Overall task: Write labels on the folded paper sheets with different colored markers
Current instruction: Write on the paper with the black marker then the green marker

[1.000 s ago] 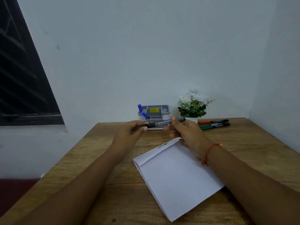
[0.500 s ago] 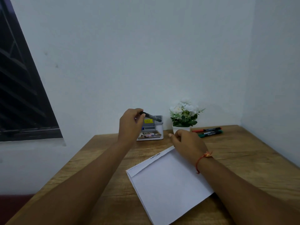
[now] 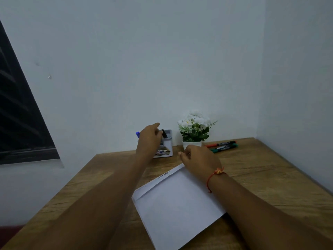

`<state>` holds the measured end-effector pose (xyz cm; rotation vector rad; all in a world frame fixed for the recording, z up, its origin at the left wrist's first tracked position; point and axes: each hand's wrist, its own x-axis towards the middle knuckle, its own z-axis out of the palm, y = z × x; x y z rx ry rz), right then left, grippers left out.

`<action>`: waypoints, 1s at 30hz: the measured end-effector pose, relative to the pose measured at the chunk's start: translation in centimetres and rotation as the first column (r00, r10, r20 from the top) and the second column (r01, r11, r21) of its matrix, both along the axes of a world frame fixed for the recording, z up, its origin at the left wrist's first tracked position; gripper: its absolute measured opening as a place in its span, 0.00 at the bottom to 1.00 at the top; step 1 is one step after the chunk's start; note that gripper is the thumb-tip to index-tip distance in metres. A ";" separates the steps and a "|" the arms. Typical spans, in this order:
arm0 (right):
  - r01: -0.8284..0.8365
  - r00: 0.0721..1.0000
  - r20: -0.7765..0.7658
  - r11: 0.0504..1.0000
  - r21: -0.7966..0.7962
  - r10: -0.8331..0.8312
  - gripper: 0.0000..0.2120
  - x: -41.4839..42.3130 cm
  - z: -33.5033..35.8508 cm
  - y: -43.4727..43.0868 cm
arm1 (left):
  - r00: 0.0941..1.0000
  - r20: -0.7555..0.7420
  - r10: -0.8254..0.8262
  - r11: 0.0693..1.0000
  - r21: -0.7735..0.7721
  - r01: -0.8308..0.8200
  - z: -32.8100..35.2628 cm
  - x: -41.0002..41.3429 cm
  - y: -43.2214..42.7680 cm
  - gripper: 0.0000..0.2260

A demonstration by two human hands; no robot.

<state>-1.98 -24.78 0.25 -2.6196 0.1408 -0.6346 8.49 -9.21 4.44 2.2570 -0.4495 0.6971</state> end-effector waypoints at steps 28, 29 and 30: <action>0.137 0.940 -0.262 0.946 -0.294 -0.218 0.19 3.0 -2.6 -7.3 | 0.951 -0.161 -0.266 0.931 0.212 0.296 -6.7 -5.6 10.2 0.05; 0.141 0.940 -0.257 0.941 -0.306 -0.224 0.18 3.0 -2.5 -7.3 | 0.948 -0.173 -0.266 0.933 0.201 0.298 -6.7 -5.6 10.1 0.05; 0.145 0.941 -0.251 0.939 -0.311 -0.229 0.17 3.0 -2.4 -7.3 | 0.946 -0.184 -0.266 0.934 0.192 0.300 -6.7 -5.6 10.1 0.06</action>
